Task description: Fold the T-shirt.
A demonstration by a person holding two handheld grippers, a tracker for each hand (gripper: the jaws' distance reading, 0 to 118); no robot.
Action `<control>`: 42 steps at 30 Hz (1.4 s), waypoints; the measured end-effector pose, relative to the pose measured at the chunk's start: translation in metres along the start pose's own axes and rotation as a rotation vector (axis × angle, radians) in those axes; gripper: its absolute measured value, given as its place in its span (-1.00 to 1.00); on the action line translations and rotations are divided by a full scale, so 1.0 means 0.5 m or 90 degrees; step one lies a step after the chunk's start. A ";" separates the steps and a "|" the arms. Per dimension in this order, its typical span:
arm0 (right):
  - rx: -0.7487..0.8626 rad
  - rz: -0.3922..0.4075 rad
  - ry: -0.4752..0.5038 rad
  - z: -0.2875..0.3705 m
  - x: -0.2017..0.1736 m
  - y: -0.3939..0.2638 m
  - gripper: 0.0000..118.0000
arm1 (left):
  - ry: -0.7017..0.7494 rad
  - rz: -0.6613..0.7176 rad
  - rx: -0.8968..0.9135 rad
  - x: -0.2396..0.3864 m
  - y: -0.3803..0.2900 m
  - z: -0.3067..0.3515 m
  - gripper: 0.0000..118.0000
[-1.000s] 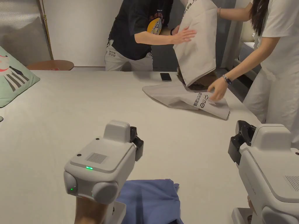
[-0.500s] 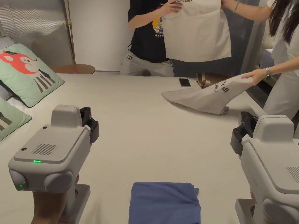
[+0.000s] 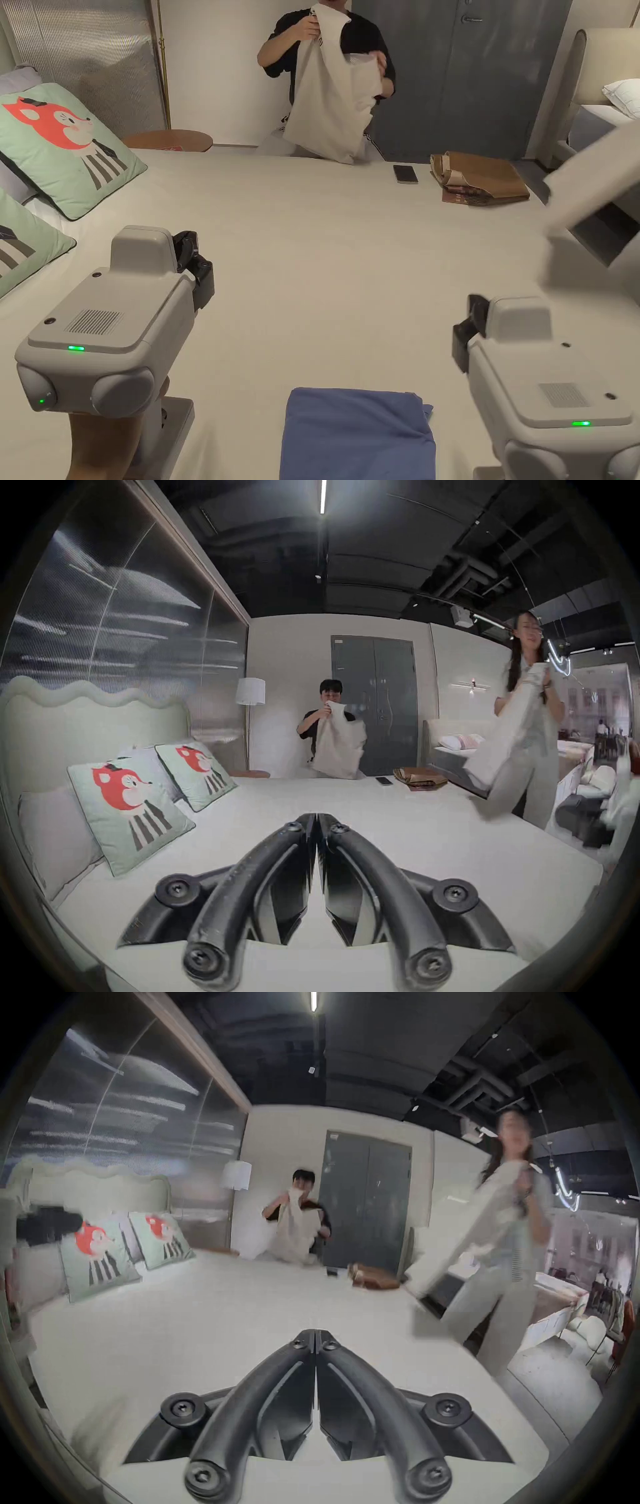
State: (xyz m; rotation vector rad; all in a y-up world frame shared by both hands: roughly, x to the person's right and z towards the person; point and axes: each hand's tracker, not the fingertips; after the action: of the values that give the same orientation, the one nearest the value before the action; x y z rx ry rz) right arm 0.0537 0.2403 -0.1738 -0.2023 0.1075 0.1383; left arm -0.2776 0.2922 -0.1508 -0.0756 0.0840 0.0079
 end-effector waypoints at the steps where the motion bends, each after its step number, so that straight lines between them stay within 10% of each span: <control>1: -0.025 0.002 0.009 -0.013 -0.009 -0.019 -0.99 | -0.001 0.003 -0.001 -0.004 -0.002 -0.003 -1.00; 18: -0.325 -0.059 0.055 -0.130 -0.073 -0.305 -1.00 | -0.036 0.038 -0.076 0.002 -0.067 -0.014 -1.00; 27: -0.328 -0.050 0.064 -0.122 -0.067 -0.287 -1.00 | -0.170 0.289 -0.351 0.014 -0.202 -0.083 -1.00; 29: -0.331 -0.056 0.068 -0.121 -0.065 -0.286 -1.00 | -0.211 0.389 -0.437 0.021 -0.228 -0.104 -0.66; 33: -0.331 -0.060 0.071 -0.108 -0.065 -0.280 -1.00 | -0.267 0.402 -0.555 0.044 -0.298 -0.150 0.83; 42: -0.335 -0.096 0.088 -0.127 -0.048 -0.299 -1.00 | -0.316 0.418 -0.664 0.068 -0.376 -0.201 0.59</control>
State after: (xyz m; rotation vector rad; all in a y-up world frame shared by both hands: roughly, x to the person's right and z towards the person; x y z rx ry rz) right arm 0.0464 0.0790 -0.2041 -0.7433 0.1912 -0.0015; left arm -0.2499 0.0975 -0.2392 -1.0810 -0.4050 0.7273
